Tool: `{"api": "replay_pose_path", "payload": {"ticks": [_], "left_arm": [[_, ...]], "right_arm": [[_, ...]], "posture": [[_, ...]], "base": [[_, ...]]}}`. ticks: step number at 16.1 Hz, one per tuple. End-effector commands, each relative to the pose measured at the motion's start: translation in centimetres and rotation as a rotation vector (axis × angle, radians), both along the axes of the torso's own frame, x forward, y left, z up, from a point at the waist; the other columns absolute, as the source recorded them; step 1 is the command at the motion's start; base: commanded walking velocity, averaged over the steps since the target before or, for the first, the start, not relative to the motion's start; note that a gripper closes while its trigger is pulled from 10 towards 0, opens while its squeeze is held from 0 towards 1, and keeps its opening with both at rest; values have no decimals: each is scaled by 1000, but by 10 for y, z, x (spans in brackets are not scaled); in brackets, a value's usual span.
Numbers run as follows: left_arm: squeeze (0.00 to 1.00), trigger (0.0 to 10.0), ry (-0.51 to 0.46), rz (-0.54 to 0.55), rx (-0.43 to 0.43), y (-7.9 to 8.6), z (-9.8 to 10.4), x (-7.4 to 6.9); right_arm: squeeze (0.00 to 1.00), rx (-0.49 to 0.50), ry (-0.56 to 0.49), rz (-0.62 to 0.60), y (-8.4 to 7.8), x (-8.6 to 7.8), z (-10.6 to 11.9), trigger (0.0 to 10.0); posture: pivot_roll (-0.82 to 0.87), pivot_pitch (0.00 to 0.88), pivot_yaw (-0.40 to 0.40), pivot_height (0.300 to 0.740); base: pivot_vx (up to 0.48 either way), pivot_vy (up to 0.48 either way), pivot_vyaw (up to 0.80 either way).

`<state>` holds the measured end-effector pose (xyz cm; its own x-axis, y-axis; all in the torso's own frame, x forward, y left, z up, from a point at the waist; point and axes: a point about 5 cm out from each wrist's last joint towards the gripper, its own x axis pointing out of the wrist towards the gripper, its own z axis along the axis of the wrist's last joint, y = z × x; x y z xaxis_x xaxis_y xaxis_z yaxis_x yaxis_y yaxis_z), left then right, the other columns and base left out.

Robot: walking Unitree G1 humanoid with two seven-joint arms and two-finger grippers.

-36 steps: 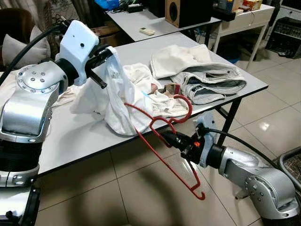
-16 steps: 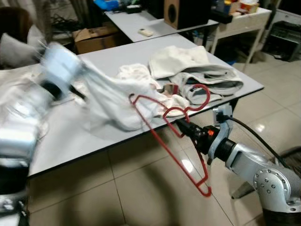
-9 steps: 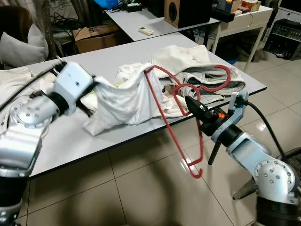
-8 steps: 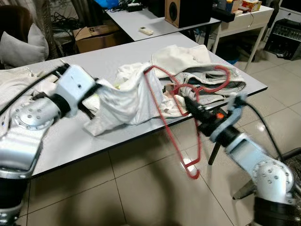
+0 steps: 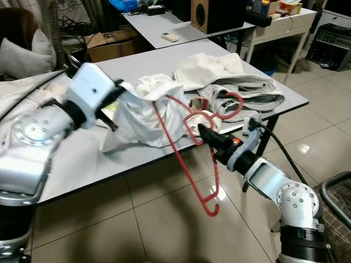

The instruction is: Hang hanger

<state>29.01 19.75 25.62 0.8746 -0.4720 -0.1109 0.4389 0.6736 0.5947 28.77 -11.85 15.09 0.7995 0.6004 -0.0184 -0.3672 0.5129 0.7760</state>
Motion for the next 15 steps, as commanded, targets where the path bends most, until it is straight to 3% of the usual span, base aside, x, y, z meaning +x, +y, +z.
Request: {"api": "replay_pose_path", "payload": {"ticks": [1, 3, 4, 6, 8, 10, 13, 15], "left_arm": [[0, 0, 31, -26, 13, -2, -2, -2], [0, 0, 206, -119, 124, -11, -37, -16], [0, 0, 236, -137, 138, -15, -47, -18], [0, 0, 309, -209, 138, -30, -65, -25], [0, 0, 336, -231, 177, -32, -75, -29], [0, 0, 361, -291, 153, -39, -75, -36], [0, 0, 438, -390, 125, -43, -77, -56], [0, 0, 444, -385, 129, -45, -81, -58]], "right_arm": [[0, 36, -25, -27, -3, 4, 8, 10000], [0, 202, -38, -124, -3, 21, 19, 10000], [0, 259, -28, -138, 3, 25, 21, 10000], [0, 403, 17, -142, 29, 34, 22, 10000], [0, 492, 71, -164, 46, 41, 21, 10000], [0, 523, 124, -214, 61, 50, 20, 10000], [0, 620, 202, -304, 65, 66, 19, 10000], [0, 657, 197, -292, 72, 72, 26, 10000]], "posture": [[8, 0, 76, 740], [36, 12, 73, 740], [48, 22, 67, 740], [73, 48, 65, 740], [87, 68, 63, 740], [105, 83, 54, 740], [136, 88, 36, 740], [143, 90, 32, 740]], "base": [[0, 0, 0], [0, 0, 0], [0, 0, 0], [0, 0, 0], [0, 0, 0], [0, 0, 0], [0, 0, 0], [0, 0, 0]]}}
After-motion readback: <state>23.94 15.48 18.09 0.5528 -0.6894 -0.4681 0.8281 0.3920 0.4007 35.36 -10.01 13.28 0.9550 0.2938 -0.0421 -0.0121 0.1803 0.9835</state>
